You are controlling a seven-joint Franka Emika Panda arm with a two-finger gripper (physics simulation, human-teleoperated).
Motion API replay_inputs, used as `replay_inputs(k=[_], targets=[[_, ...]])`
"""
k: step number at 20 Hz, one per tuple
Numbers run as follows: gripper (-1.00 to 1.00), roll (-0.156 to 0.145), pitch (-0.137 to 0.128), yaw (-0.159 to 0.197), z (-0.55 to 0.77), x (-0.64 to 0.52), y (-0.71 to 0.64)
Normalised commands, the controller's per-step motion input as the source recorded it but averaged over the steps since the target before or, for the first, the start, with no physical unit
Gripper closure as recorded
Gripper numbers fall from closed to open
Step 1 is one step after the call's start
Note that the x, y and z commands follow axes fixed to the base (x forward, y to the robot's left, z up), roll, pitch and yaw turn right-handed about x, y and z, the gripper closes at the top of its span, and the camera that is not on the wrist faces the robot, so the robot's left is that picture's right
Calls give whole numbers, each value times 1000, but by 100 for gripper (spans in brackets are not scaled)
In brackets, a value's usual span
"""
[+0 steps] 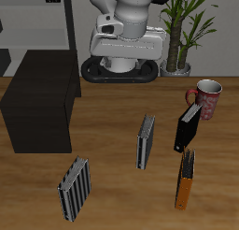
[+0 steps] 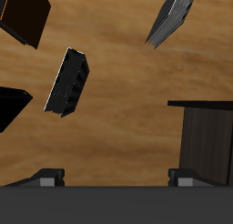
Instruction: Place the black book upright on top of the shelf
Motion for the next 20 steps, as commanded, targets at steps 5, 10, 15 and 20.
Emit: replay_inputs(k=[5, 10, 15, 20], targets=[[-100, -11, 3, -7, -61, 42, 93], [-100, -7, -3, -26, -115, 6, 351], [-100, 22, -9, -31, -114, -83, 432], [-100, 25, -4, -32, -99, -12, 497]])
